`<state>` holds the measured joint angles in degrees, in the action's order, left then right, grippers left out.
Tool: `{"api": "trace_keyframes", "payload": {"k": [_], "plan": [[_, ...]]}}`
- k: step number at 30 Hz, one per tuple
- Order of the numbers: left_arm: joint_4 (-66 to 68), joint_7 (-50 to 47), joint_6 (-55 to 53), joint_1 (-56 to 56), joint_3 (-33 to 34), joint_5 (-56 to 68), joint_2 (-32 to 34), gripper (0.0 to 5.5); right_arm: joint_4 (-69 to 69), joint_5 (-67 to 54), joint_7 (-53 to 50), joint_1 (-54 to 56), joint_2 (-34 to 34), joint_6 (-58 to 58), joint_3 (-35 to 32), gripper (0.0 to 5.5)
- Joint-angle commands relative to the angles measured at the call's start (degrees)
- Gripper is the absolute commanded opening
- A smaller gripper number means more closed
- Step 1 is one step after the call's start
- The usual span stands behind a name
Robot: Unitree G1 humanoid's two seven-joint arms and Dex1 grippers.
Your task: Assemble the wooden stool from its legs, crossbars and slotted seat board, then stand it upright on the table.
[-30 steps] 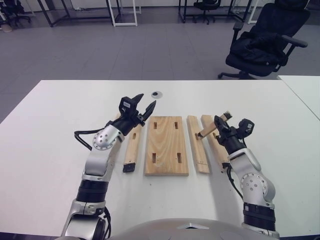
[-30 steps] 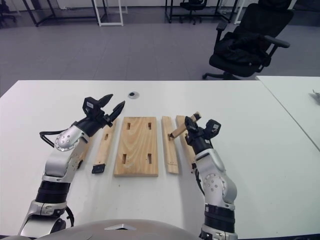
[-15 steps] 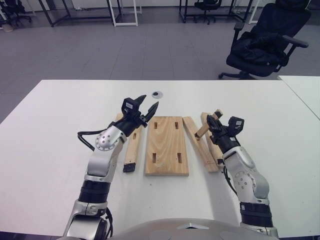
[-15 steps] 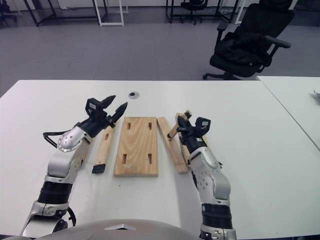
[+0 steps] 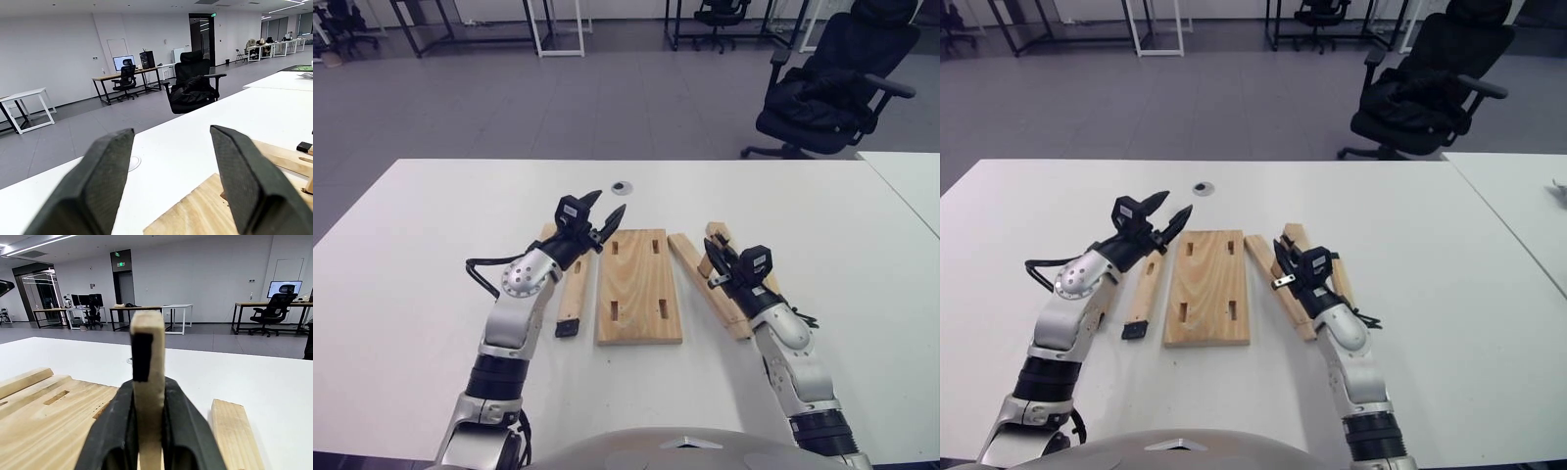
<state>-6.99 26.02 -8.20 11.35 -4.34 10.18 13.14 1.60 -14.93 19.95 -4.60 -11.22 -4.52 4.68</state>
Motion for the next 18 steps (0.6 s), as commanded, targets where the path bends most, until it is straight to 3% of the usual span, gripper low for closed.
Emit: {"api": "trace_keyframes", "payload": {"k": [1, 2, 7, 13, 18], "plan": [[0.0, -0.3, 0.1, -0.2, -0.2, -0.8, 0.3, 2.82, -4.3, 3.1, -0.2, -2.1, -3.0, 4.9, -1.2, 0.42], [0.3, -0.4, 0.2, 0.1, 0.0, -0.7, 0.1, 2.82, -3.0, 2.4, -0.2, -0.5, -3.3, 5.5, -2.0, 0.42], [1.4, -0.6, 1.4, 0.9, -0.5, -1.3, -0.5, 2.82, 3.5, -1.4, 1.4, 3.4, -3.7, 11.9, -3.6, 1.47], [1.3, -0.6, 1.9, 1.9, -0.5, -1.7, -0.7, 2.82, 11.8, -7.8, -0.4, 4.8, -6.9, 36.7, -5.3, 2.54], [1.9, -0.9, 2.3, 2.1, -0.6, -2.1, -1.0, 2.82, 17.9, -6.7, -0.1, 5.9, -12.1, 50.8, -1.6, 3.42]]}}
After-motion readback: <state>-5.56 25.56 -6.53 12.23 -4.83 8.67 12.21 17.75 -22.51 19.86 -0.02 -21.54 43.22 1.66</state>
